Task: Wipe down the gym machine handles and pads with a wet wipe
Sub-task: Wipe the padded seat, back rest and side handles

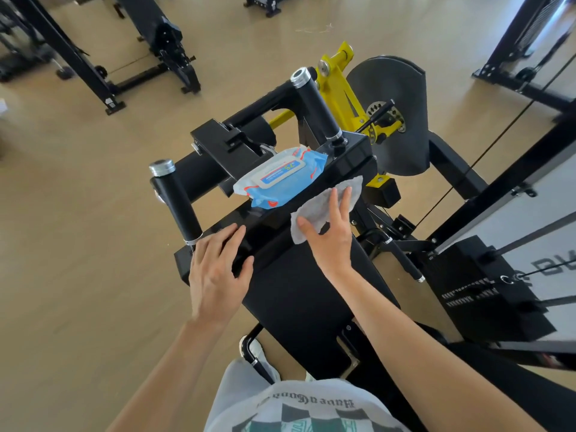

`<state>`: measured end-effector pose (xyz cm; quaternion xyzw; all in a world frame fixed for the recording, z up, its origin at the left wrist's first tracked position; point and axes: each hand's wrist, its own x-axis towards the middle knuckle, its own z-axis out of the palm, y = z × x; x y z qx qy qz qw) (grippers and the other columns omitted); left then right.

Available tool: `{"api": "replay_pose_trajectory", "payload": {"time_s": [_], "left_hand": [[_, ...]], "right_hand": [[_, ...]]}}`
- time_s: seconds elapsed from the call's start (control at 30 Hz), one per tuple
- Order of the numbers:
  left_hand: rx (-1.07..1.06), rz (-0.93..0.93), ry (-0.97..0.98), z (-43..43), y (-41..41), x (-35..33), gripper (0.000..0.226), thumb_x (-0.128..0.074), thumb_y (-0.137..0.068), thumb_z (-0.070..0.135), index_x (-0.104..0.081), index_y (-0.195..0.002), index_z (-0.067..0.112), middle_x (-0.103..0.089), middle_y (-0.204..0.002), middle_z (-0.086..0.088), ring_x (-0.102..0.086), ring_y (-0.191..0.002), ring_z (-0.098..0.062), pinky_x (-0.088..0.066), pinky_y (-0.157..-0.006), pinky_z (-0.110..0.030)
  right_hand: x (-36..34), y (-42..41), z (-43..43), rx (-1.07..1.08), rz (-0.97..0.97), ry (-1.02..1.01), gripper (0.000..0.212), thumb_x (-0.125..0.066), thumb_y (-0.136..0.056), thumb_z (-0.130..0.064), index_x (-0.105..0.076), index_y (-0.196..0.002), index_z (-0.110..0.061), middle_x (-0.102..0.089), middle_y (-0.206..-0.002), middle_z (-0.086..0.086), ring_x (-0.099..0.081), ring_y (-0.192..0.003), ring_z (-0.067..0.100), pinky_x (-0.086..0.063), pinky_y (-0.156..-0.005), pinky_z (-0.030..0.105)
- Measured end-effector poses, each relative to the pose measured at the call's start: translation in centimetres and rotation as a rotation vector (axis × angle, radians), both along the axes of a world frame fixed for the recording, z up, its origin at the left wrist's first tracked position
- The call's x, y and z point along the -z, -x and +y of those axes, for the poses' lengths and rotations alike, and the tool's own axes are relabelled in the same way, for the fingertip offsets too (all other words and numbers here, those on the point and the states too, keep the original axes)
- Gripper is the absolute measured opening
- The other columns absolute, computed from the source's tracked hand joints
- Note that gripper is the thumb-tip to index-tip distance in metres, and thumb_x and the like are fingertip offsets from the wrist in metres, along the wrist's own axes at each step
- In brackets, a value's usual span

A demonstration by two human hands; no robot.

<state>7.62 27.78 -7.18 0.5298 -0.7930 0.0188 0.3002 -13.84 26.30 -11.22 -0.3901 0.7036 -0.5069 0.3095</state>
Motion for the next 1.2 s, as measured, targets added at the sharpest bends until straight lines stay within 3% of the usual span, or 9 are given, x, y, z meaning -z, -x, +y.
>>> {"api": "replay_pose_trajectory", "payload": {"time_s": [0.17,0.23,0.37,0.47,0.63,0.8,0.97,1.07,1.2], "left_hand": [[0.023,0.059,0.039,1.1,-1.5,-0.3,0.039,-0.073,-0.086,-0.001,-0.071,-0.125,0.005,-0.067,-0.128,-0.007,-0.059,-0.116,-0.028,-0.04,-0.11,-0.025],[0.016,0.086,0.071,2.1,-1.9,-0.2,0.031,-0.071,-0.088,-0.003,-0.075,-0.118,0.006,-0.068,-0.124,-0.007,-0.059,-0.112,-0.029,-0.045,-0.105,-0.029],[0.115,0.06,0.126,3.9,-2.6,1.2,0.025,-0.07,-0.088,-0.007,-0.078,-0.108,0.006,-0.071,-0.113,-0.007,-0.061,-0.099,-0.029,-0.054,-0.084,-0.04],[0.191,0.003,0.095,4.6,-3.4,2.6,0.032,-0.072,-0.086,-0.007,-0.078,-0.113,0.009,-0.07,-0.115,-0.006,-0.061,-0.098,-0.027,-0.054,-0.08,-0.04],[0.213,-0.132,0.098,5.2,-3.6,3.6,0.034,-0.08,-0.085,0.013,-0.076,-0.118,0.02,-0.07,-0.116,-0.002,-0.062,-0.097,-0.024,-0.049,-0.079,-0.035],[0.13,-0.052,0.072,4.8,-2.7,3.4,0.033,-0.076,-0.09,0.033,-0.075,-0.118,0.017,-0.073,-0.112,0.005,-0.066,-0.093,-0.017,-0.047,-0.077,-0.029],[0.083,0.191,-0.038,5.1,-2.2,2.5,0.02,-0.073,-0.093,0.024,-0.075,-0.11,0.015,-0.075,-0.098,0.007,-0.065,-0.081,-0.009,-0.05,-0.063,-0.022],[0.069,0.231,-0.035,4.6,-2.7,1.7,0.006,-0.07,-0.094,0.017,-0.075,-0.097,0.015,-0.069,-0.086,0.009,-0.055,-0.068,-0.004,-0.047,-0.051,-0.026],[0.06,0.207,0.021,4.3,-3.8,1.3,0.012,-0.066,-0.097,0.009,-0.077,-0.092,0.011,-0.071,-0.089,0.004,-0.061,-0.068,-0.01,-0.045,-0.052,-0.02]], "right_hand": [[-0.7,-4.0,2.0,-0.071,-0.054,-0.039,0.105,-0.077,-0.089,-0.03,-0.002,-0.163,-0.025,0.013,-0.169,-0.011,0.007,-0.145,-0.006,-0.002,-0.105,-0.005],[-0.3,-5.9,3.3,-0.097,-0.039,-0.051,0.109,-0.08,-0.087,-0.028,-0.002,-0.162,-0.024,0.013,-0.169,-0.01,0.007,-0.142,-0.01,-0.002,-0.101,-0.009],[0.6,-9.0,5.6,-0.129,0.094,-0.03,0.104,-0.083,-0.083,-0.023,-0.015,-0.162,-0.016,-0.001,-0.171,-0.001,-0.004,-0.148,-0.002,-0.01,-0.108,-0.004],[1.2,-10.0,7.1,-0.111,0.136,0.059,0.08,-0.079,-0.086,-0.023,-0.04,-0.154,-0.01,-0.027,-0.166,0.006,-0.025,-0.146,0.005,-0.022,-0.111,0.002],[1.1,-10.0,8.8,-0.088,0.165,0.206,0.033,-0.074,-0.091,-0.008,-0.07,-0.124,-0.004,-0.07,-0.125,0.007,-0.061,-0.12,0.004,-0.053,-0.1,0.024],[-1.5,-9.7,8.6,-0.172,0.069,0.215,0.021,-0.072,-0.092,-0.004,-0.075,-0.11,-0.015,-0.071,-0.102,-0.011,-0.067,-0.098,0.001,-0.056,-0.084,0.018],[-3.6,-8.6,8.7,-0.26,-0.104,0.133,0.027,-0.07,-0.093,-0.004,-0.073,-0.117,-0.016,-0.075,-0.105,-0.007,-0.071,-0.1,0.008,-0.058,-0.086,0.023],[-3.8,-7.2,8.6,-0.259,0.032,0.198,0.024,-0.07,-0.091,0.001,-0.075,-0.109,-0.015,-0.074,-0.1,-0.006,-0.071,-0.095,0.007,-0.058,-0.083,0.022],[-3.2,-5.7,7.4,-0.223,0.204,0.248,0.017,-0.07,-0.091,0.0,-0.076,-0.101,-0.013,-0.069,-0.094,-0.01,-0.068,-0.091,0.003,-0.056,-0.078,0.017]]}}
